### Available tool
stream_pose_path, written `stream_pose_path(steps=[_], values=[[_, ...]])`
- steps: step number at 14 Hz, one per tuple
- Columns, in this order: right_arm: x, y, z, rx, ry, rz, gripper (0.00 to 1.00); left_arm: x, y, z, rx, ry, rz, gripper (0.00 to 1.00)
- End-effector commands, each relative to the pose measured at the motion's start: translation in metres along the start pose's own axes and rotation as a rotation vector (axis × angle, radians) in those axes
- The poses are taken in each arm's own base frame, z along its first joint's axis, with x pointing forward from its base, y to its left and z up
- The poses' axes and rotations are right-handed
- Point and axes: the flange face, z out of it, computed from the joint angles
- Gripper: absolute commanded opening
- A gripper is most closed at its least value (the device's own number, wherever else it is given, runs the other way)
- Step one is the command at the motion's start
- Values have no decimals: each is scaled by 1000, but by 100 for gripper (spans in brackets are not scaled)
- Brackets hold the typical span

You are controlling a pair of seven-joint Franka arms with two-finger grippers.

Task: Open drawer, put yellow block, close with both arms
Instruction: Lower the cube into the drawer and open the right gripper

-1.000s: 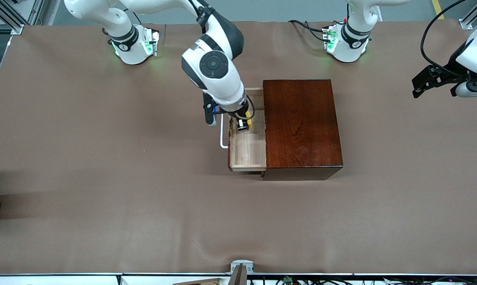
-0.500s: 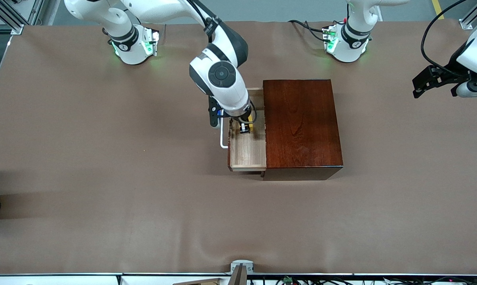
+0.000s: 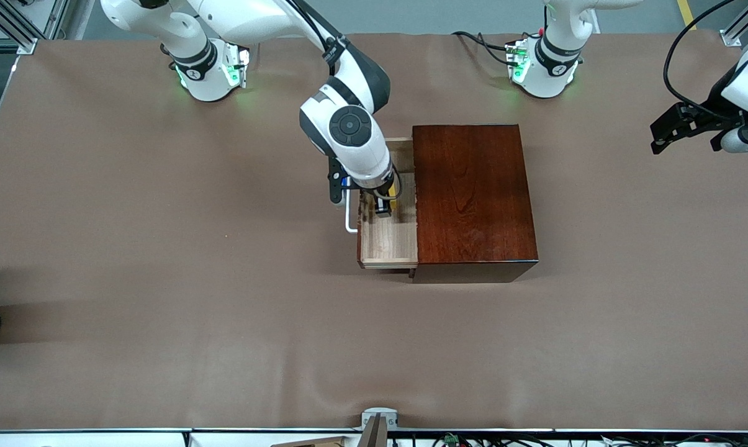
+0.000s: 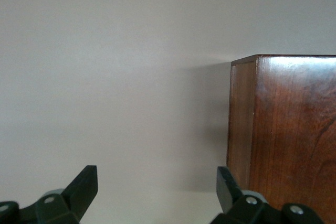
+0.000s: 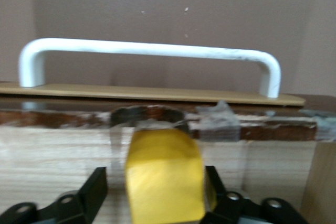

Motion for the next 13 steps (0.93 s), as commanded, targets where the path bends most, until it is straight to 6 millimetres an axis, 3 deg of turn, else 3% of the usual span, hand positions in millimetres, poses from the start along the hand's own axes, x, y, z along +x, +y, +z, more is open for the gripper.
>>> stream_pose_path(steps=[1, 3, 5, 8, 10, 13], values=[[-4, -22, -43, 19, -35, 31, 100, 2, -5, -6, -9, 1, 26, 100], [22, -55, -91, -3, -31, 79, 100, 2, -5, -8, -10, 2, 26, 100], [40, -73, -135, 4, -21, 99, 100, 2, -4, -9, -10, 2, 29, 100], [103, -103, -189, 20, -30, 100, 100, 5, -3, -3, -10, -8, 31, 100], [133, -107, -200, -26, -3, 72, 100, 6, -3, -2, -10, -10, 31, 100], [148, -100, -217, -65, 30, 20, 100, 6, -3, -5, -10, -4, 30, 100]])
